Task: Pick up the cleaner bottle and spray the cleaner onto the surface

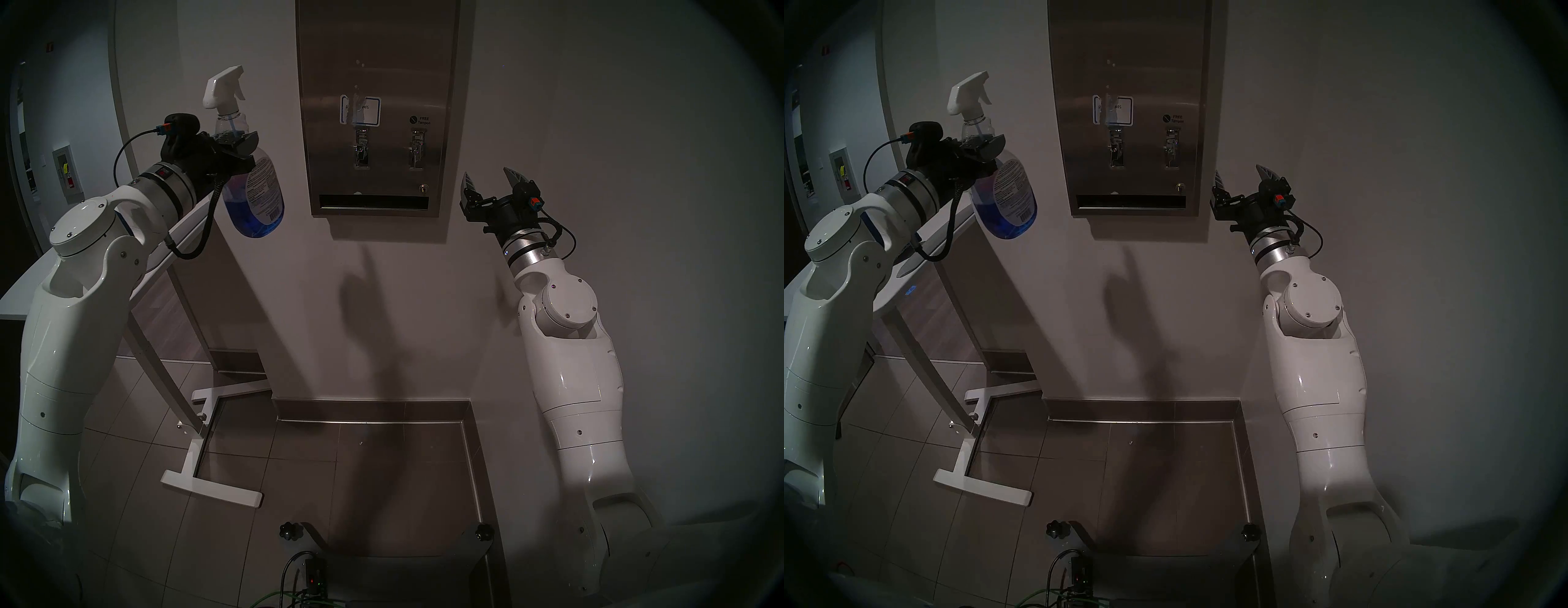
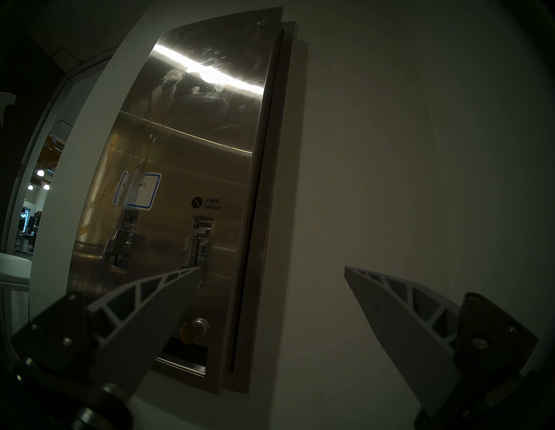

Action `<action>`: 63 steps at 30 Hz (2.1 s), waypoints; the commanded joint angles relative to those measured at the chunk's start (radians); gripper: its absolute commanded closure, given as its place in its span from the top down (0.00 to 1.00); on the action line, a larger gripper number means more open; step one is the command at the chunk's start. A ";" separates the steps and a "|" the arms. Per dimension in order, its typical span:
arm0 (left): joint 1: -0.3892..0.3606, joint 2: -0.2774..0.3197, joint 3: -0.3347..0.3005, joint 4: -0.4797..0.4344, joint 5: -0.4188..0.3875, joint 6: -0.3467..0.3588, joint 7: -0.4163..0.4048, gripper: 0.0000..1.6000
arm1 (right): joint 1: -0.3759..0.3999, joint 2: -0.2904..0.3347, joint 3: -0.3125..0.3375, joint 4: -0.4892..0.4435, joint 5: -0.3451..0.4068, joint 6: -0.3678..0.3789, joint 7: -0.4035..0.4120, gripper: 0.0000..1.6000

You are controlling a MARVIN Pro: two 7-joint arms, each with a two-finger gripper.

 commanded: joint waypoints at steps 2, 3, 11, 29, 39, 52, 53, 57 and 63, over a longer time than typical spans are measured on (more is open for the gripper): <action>-0.110 -0.040 0.028 -0.076 -0.001 -0.016 0.046 0.00 | 0.031 -0.001 -0.002 -0.035 0.001 -0.009 0.002 1.00; -0.129 -0.053 0.049 -0.078 0.001 -0.012 0.058 0.00 | 0.031 -0.001 -0.002 -0.035 0.001 -0.009 0.002 1.00; -0.156 -0.090 0.091 -0.087 0.014 -0.007 0.092 0.00 | 0.031 -0.001 -0.002 -0.034 0.001 -0.009 0.002 1.00; -0.225 -0.207 0.194 -0.080 0.095 0.019 0.148 0.00 | 0.030 -0.001 -0.002 -0.031 0.001 -0.009 0.002 1.00; -0.285 -0.289 0.272 -0.067 0.139 0.040 0.161 0.00 | 0.030 -0.001 -0.002 -0.029 0.001 -0.009 0.002 1.00; -0.340 -0.401 0.336 -0.011 0.213 0.069 0.174 0.00 | 0.031 -0.001 -0.002 -0.029 0.001 -0.009 0.002 1.00; -0.346 -0.404 0.339 -0.006 0.217 0.071 0.174 0.00 | 0.031 -0.001 -0.002 -0.029 0.001 -0.009 0.002 1.00; -0.367 -0.432 0.340 0.018 0.242 0.081 0.176 0.00 | 0.031 -0.001 -0.002 -0.030 0.001 -0.010 0.002 1.00; -0.381 -0.466 0.329 0.047 0.280 0.093 0.173 0.00 | 0.031 -0.001 -0.002 -0.031 0.001 -0.010 0.002 1.00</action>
